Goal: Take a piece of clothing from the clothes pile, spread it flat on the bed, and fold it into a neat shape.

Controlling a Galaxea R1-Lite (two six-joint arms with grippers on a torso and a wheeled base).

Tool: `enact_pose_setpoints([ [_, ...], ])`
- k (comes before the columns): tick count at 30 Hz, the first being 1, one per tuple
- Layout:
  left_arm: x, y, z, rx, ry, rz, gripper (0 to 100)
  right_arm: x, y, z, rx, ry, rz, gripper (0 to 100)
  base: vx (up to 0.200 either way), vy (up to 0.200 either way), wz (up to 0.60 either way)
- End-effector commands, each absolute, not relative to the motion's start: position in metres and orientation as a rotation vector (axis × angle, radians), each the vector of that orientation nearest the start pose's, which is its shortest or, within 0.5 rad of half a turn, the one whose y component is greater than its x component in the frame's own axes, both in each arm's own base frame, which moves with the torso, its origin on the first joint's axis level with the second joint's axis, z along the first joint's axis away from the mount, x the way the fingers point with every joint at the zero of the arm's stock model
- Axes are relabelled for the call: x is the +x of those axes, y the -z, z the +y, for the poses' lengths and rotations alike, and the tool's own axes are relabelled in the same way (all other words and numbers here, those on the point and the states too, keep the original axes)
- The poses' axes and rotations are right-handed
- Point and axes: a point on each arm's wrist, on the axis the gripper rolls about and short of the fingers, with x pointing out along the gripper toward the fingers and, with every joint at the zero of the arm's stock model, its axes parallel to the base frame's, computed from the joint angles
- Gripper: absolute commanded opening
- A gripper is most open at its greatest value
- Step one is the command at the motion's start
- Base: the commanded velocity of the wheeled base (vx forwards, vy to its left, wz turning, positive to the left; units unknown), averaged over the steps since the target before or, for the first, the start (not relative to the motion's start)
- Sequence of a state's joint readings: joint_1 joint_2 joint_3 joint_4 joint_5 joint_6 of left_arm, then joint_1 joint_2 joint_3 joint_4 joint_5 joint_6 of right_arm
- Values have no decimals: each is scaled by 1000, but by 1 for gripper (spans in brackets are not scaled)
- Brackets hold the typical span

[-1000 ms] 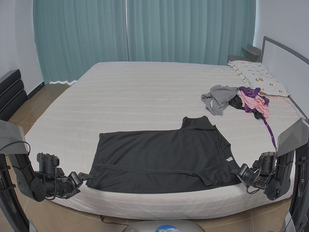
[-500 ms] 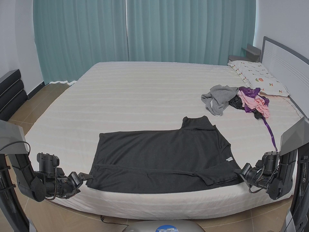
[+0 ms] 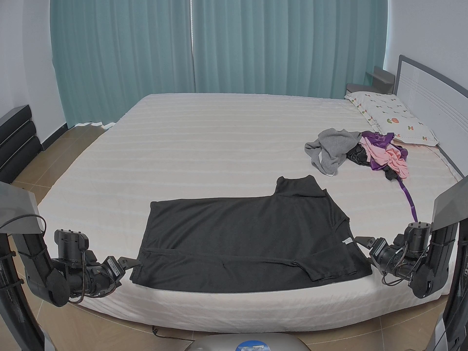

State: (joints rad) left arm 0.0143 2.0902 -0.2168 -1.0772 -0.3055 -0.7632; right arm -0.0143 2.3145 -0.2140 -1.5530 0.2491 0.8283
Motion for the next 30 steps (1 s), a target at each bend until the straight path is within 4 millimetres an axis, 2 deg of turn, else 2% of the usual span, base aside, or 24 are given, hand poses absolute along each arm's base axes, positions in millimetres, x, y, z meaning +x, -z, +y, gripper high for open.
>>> enact_pose_setpoints([
  [1,239,0,-3,-847,-39,858,100,271,9,-2,879,-3,547,100,0,0,0],
  [5,240,1,-3,-848,-40,858,100,272,9,-3,911,4,542,100,150,-150,0],
  [8,240,1,-3,-847,-38,857,100,272,10,-3,930,5,548,100,200,0,0],
  [23,243,-3,-3,-878,-44,835,100,273,13,-4,943,-15,567,100,0,0,0],
  [30,242,-5,-3,-879,-36,821,100,273,14,-4,943,-14,568,100,200,0,0],
])
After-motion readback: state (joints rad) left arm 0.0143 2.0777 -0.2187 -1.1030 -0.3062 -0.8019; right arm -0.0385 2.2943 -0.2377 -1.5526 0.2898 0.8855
